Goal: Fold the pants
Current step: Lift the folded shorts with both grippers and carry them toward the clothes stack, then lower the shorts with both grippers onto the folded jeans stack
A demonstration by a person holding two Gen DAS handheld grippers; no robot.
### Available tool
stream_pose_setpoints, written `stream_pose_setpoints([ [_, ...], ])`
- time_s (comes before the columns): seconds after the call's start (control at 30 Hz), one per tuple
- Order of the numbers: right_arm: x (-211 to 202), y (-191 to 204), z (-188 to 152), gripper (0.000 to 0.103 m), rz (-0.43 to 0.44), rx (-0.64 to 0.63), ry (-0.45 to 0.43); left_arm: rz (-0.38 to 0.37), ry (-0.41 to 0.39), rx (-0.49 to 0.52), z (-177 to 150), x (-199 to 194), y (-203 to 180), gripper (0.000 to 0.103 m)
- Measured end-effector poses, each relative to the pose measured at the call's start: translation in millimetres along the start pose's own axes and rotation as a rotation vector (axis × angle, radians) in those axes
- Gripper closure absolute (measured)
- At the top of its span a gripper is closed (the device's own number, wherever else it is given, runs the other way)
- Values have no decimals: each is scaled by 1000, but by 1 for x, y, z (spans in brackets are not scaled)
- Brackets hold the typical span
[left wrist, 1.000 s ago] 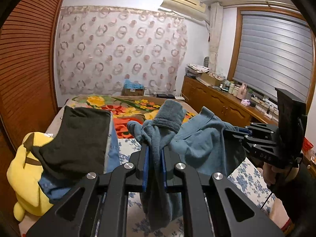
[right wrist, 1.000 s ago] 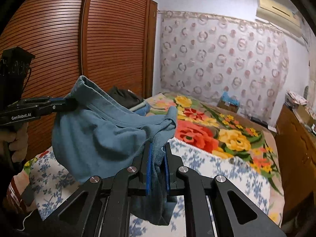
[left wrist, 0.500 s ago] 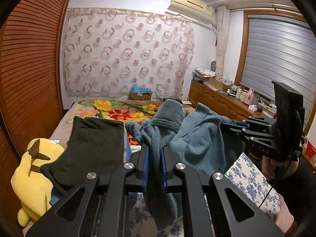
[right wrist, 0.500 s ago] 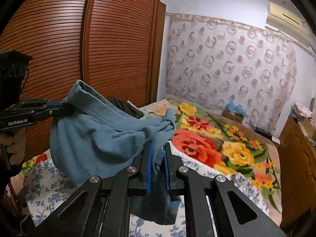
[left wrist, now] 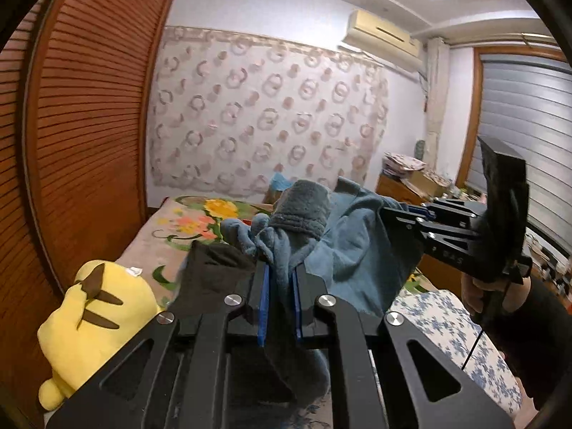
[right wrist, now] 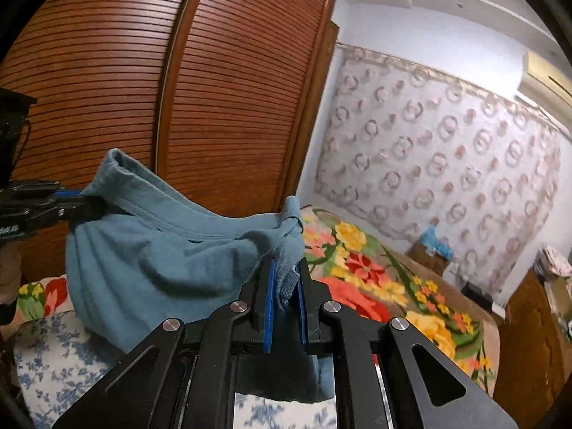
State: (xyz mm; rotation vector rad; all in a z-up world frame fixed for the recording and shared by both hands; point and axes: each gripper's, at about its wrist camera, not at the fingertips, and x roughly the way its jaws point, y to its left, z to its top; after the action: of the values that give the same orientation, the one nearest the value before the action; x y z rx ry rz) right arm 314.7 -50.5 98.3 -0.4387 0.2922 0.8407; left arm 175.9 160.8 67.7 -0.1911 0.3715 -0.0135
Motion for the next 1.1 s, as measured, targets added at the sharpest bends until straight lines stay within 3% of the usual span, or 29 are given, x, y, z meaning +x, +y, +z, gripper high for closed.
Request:
stream_pose_setpoints([
  [0.37, 85, 13, 13, 92, 73, -82, 25, 117, -39, -129, -36, -4, 39, 91],
  [0.73, 112, 16, 17, 92, 126, -114, 39, 185, -7, -184, -54, 4, 52, 91],
  [0.83, 116, 16, 18, 92, 134, -121, 42, 185, -2, -200, -56, 2, 54, 87],
  [0.93, 119, 10, 17, 92, 149, -94, 63, 196, 4, -195, -58, 2, 54, 75],
  [1.03, 125, 2, 20, 76, 151, -52, 85, 212, 24, -171, -60, 6, 53, 72],
  [1.1, 122, -4, 20, 72, 163, -22, 88, 214, 39, -172, -62, 8, 54, 70],
])
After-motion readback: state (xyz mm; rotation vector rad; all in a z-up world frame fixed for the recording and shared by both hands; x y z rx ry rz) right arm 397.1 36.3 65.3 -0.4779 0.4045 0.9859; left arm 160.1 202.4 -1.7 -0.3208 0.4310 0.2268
